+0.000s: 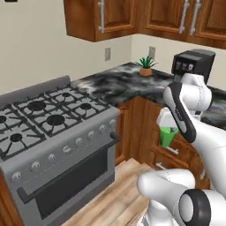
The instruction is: Pick the cup and glass cup and place them in the sink. Then turn on the water.
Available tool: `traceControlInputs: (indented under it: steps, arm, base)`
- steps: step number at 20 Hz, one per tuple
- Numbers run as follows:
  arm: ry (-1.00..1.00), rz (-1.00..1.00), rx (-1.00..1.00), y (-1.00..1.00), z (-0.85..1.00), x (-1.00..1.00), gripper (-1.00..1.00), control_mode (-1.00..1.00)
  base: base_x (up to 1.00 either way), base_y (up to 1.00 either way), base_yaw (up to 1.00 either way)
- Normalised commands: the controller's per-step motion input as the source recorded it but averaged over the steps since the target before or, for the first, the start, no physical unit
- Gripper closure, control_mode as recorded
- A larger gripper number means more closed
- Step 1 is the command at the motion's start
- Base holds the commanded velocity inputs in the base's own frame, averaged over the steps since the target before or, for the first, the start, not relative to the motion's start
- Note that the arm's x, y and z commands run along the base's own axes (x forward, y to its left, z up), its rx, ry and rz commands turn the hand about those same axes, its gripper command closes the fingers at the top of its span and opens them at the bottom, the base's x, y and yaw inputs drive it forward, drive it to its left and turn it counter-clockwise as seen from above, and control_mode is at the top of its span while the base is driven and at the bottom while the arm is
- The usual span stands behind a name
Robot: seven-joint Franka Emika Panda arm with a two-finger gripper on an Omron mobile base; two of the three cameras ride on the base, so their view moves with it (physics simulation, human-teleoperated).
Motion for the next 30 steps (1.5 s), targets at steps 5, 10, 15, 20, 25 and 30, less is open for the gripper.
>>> traceControlInputs:
  steps: [5,10,15,20,25,30]
  arm:
    - [0.0,0.0,0.0,0.0,0.0,0.0,1.0,1.0]
    - [0.0,0.0,0.0,0.0,0.0,0.0,1.0,1.0]
    - [0.0,0.0,0.0,0.0,0.0,0.0,1.0,1.0]
    - [0.0,0.0,0.0,0.0,0.0,0.0,1.0,1.0]
    - [0.0,0.0,0.0,0.0,0.0,0.0,1.0,1.0]
    - [0.0,0.0,0.0,0.0,0.0,0.0,1.0,1.0]
  base:
    - [0.0,0.03,-0.85]
    - [0.0,0.11,-0.81]
    - [0.0,0.15,-0.78]
    - [0.22,-0.06,-0.54]
    - [0.67,-0.86,-0.19]
    - [0.96,-0.9,-0.01]
